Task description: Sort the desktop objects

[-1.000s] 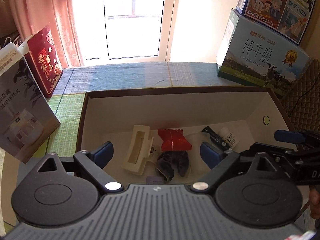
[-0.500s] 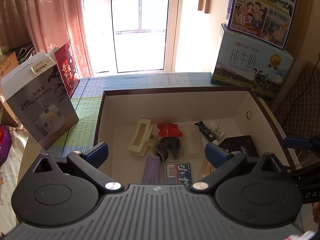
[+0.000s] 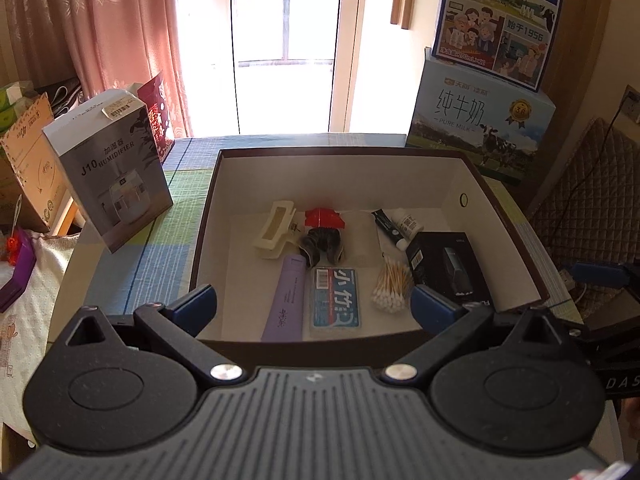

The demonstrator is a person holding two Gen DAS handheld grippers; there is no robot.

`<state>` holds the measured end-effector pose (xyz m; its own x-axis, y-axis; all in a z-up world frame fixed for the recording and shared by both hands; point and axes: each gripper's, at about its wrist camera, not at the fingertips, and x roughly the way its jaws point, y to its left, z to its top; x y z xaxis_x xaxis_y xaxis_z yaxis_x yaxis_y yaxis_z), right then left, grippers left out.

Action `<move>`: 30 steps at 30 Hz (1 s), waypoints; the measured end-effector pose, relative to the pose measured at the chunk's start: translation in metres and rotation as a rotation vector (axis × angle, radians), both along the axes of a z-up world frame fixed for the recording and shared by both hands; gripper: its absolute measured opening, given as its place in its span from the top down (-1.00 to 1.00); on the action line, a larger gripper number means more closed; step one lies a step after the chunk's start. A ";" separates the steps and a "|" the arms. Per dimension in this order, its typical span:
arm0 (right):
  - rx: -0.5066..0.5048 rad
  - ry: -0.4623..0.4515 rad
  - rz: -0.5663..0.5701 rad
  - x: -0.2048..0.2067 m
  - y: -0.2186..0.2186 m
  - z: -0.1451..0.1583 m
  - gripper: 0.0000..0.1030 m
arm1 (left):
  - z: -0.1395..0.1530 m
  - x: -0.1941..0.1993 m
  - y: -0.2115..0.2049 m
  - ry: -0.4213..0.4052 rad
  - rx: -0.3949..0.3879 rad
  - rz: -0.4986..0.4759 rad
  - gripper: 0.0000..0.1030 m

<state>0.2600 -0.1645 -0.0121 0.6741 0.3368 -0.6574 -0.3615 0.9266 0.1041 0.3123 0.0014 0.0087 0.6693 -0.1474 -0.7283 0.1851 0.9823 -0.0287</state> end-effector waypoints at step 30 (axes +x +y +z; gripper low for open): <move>-0.058 -0.046 0.067 -0.100 -0.018 0.015 -0.96 | 0.014 -0.130 -0.015 -0.001 0.094 0.066 -0.97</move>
